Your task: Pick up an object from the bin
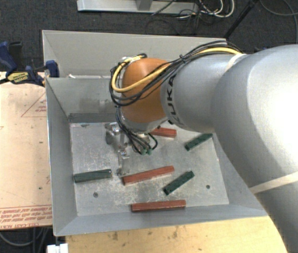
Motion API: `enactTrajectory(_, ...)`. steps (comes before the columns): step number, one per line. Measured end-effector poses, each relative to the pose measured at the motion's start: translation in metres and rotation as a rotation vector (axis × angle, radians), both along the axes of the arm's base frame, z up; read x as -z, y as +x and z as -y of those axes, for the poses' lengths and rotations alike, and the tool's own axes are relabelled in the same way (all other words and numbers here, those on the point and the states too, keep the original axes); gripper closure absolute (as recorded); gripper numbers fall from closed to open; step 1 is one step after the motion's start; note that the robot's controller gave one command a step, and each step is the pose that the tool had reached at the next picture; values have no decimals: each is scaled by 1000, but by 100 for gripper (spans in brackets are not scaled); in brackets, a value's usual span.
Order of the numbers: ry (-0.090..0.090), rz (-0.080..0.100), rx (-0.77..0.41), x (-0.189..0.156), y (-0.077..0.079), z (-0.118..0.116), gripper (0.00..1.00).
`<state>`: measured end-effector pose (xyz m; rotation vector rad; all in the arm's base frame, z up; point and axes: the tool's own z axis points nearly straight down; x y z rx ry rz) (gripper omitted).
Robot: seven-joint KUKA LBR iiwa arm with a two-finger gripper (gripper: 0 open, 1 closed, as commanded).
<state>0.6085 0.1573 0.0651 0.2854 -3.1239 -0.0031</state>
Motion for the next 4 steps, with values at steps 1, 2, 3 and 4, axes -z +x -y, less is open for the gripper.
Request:
enactTrajectory(1,3,5,-330,-5,-57,-53,0)
enactTrajectory(2,2,7,-326,-6,-56,-51,100)
enactTrajectory(3,1,21,-344,-96,7,-29,100)
enactTrajectory(4,2,18,-421,-224,-7,-40,100)
